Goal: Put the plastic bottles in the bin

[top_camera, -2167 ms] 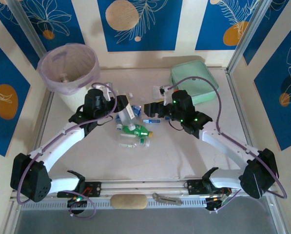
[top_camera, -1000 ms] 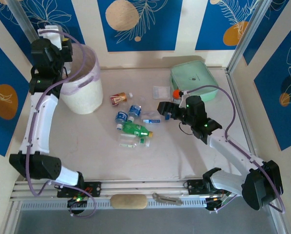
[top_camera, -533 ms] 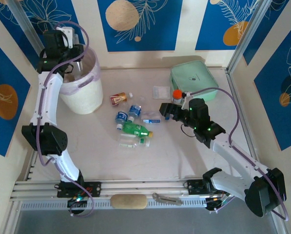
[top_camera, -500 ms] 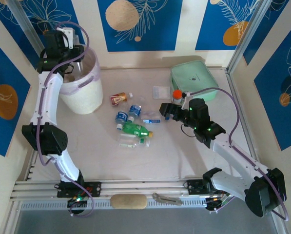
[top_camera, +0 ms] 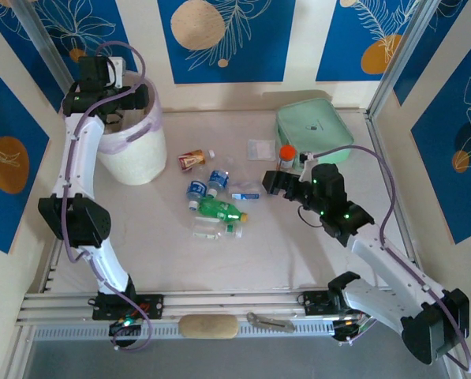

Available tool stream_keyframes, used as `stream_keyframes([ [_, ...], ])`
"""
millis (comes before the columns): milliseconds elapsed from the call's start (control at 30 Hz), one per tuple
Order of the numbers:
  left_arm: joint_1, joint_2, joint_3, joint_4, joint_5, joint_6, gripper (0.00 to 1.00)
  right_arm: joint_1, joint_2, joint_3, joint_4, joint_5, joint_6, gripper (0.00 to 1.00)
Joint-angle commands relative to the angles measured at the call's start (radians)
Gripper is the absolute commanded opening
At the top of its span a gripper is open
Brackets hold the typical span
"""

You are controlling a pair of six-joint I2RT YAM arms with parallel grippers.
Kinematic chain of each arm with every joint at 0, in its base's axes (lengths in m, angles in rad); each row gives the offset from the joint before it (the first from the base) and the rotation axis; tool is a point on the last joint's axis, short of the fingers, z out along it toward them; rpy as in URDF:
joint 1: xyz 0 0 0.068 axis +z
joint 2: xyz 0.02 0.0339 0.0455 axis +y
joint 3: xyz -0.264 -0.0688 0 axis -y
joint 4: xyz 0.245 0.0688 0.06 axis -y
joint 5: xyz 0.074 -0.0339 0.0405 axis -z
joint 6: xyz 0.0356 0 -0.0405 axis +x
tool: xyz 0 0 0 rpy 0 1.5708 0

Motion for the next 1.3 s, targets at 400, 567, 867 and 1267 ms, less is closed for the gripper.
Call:
stream_keyframes([
  [400,-0.046,-0.419,-0.458,0.358,0.492,-0.405,1.0,-0.008,0.088,0.053,-0.213,0.028,0.052,0.94],
  [567,-0.153,-0.564,-0.786,0.561,0.51,-0.503,1.0,-0.018,0.194,0.122,-0.273,0.025,-0.047,0.94],
  [867,-0.402,-0.664,-1.255,0.901,0.405,-0.706,1.0,-0.15,0.443,0.329,-0.412,-0.041,-0.37,0.99],
  [1267,-0.477,-0.53,-1.338,1.073,0.39,-0.737,1.0,-0.257,0.698,0.454,-0.399,-0.066,-0.584,0.99],
])
